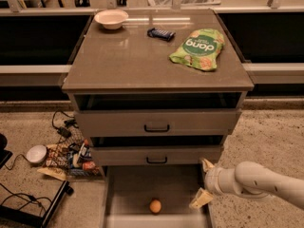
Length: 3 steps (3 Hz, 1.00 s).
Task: Pick orange from bottom drawer and place on counter
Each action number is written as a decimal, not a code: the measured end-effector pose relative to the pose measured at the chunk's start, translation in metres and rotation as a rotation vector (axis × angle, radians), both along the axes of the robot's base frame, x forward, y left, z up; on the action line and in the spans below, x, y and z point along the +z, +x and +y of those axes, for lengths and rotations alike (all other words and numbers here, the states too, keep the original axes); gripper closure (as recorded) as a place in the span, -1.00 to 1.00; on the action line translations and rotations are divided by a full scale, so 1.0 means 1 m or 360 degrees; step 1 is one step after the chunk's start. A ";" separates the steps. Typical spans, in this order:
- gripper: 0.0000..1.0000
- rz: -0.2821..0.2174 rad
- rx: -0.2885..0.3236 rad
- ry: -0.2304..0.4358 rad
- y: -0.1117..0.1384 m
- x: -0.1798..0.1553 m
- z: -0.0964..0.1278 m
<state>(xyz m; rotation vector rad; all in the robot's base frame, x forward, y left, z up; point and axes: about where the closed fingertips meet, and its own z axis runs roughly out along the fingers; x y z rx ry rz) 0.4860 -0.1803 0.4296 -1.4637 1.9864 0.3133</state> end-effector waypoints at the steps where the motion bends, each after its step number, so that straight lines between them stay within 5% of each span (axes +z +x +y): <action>1: -1.00 0.0000 0.0000 0.0000 0.000 0.000 0.000; 3: -1.00 0.0143 0.0183 0.0066 0.003 -0.093 0.059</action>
Offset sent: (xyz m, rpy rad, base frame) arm 0.0071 0.0592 -0.0983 0.0265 0.1228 0.1171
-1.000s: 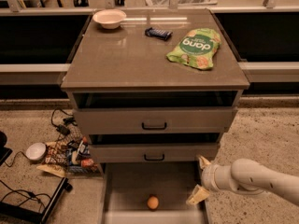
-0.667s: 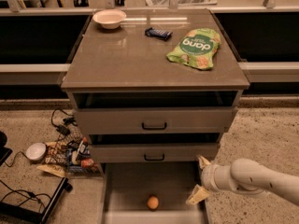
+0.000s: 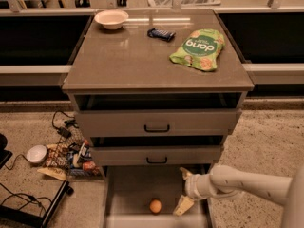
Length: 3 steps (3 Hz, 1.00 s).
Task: Pick orange from bottom drawer and place on counter
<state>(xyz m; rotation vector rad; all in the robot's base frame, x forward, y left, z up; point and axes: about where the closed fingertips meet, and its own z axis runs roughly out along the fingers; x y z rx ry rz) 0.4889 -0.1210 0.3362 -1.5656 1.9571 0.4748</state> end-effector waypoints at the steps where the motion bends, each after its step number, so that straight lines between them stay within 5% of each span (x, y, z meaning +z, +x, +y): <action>1: -1.00 0.0096 0.0073 0.0087 -0.004 -0.059 0.032; 3: -1.00 0.0237 0.0124 0.0206 -0.012 -0.149 0.073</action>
Offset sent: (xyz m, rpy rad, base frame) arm -0.0111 0.0797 -0.1621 0.1347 0.1656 0.0905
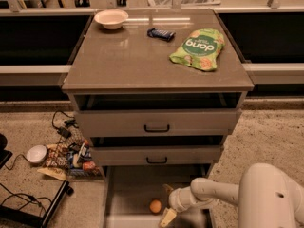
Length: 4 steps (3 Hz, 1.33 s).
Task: Pick orange from bottom drawer and place on counter
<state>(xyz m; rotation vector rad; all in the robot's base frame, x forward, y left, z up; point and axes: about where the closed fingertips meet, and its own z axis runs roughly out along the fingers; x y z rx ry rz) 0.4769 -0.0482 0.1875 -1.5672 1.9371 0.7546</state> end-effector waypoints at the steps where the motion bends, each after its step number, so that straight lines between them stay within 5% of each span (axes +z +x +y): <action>1: -1.00 0.0021 0.0012 0.0031 -0.002 -0.024 0.012; 2: -1.00 0.0030 0.0029 0.0069 -0.005 -0.040 0.025; 4: -0.02 0.0050 0.0082 0.0115 -0.012 -0.065 0.054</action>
Offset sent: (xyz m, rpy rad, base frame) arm -0.0061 0.0362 -0.0588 0.0692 0.0198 0.0275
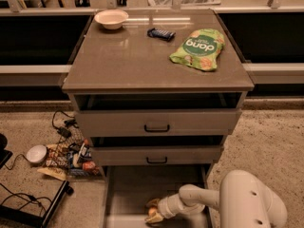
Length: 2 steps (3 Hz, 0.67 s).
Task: Pick orange from bottom drawer and place on counter
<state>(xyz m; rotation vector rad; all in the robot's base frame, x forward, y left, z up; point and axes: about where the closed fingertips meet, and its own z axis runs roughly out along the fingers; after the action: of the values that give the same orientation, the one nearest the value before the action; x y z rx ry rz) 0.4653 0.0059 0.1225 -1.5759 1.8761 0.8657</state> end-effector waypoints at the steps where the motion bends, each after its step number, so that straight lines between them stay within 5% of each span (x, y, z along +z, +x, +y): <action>1: 0.45 0.0002 0.0021 -0.0009 0.000 -0.006 0.007; 2: 0.91 -0.0003 0.0048 -0.0020 -0.005 -0.003 0.012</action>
Offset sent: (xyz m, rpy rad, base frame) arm -0.0081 0.0140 0.0018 -0.0239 -0.0095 0.0484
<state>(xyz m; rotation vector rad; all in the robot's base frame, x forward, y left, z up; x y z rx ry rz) 0.4607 0.0178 0.1194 -1.6158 1.8642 0.8667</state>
